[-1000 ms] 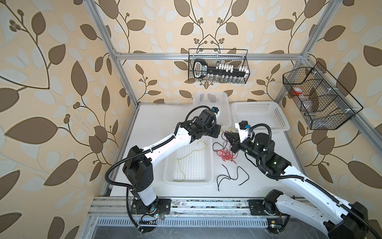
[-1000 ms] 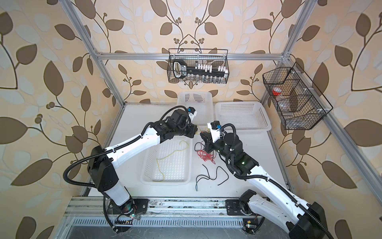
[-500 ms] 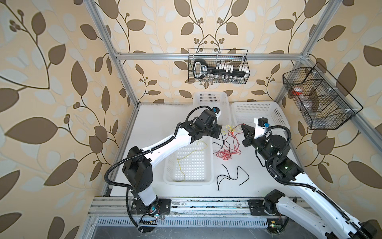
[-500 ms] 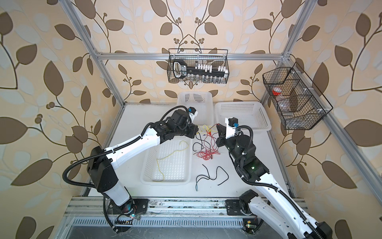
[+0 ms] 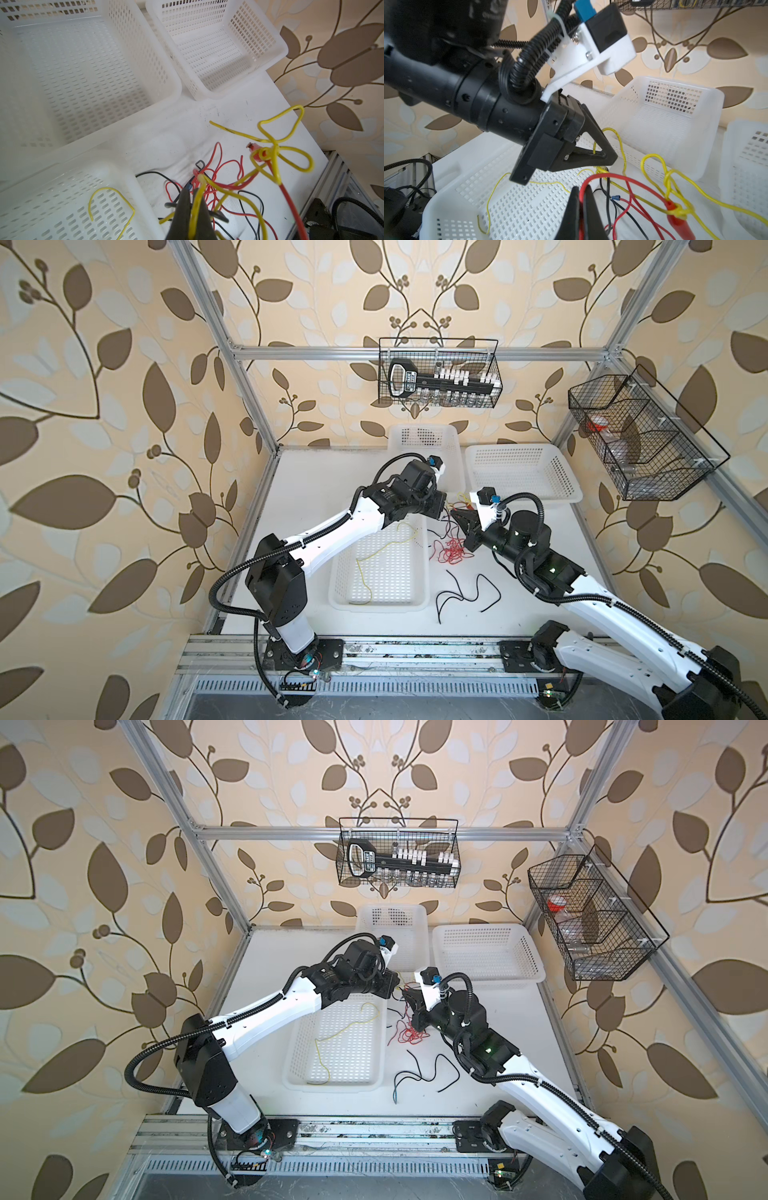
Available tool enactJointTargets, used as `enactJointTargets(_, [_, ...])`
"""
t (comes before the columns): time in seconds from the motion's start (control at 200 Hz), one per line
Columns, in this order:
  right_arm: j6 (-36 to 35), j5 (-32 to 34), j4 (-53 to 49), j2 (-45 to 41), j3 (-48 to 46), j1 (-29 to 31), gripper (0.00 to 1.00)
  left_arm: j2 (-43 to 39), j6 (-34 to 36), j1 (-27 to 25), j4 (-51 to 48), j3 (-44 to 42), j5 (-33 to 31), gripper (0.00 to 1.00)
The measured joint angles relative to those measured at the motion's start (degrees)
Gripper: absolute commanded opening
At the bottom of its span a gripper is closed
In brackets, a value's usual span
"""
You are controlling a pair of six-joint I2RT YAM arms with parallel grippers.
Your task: Untangle the cables
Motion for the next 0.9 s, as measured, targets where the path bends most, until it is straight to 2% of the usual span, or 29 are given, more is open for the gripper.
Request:
enactJointTargets(0.305, [-0.04,-12.98,0.61,5.68,0.0,0.5,0.0,0.0,0.02,0.02,0.0,0.0,0.63,0.0])
enactJointTargets(0.465, [-0.07,-14.8,0.96,5.42,0.0,1.33,0.0,0.0,0.04,0.02,0.0,0.0,1.03,0.0])
enactJointTargets(0.54, [-0.5,-11.3,-0.5,4.72,0.2,1.44,0.0,0.0,0.07,0.02,0.0,0.0,0.96,0.0])
enactJointTargets(0.725, [-1.29,4.74,-6.03,1.86,1.16,1.42,0.0,-0.17,0.02,0.0,0.15,-0.96,-1.14,0.0])
enactJointTargets(0.855, [-1.53,12.98,-9.18,1.14,1.46,1.31,0.0,-0.33,-0.07,0.0,0.31,-0.98,-3.26,0.0])
enactJointTargets(0.9, [-1.36,14.95,-10.1,0.98,1.44,1.18,0.04,-0.39,-0.17,0.02,0.39,-0.98,-3.78,0.0])
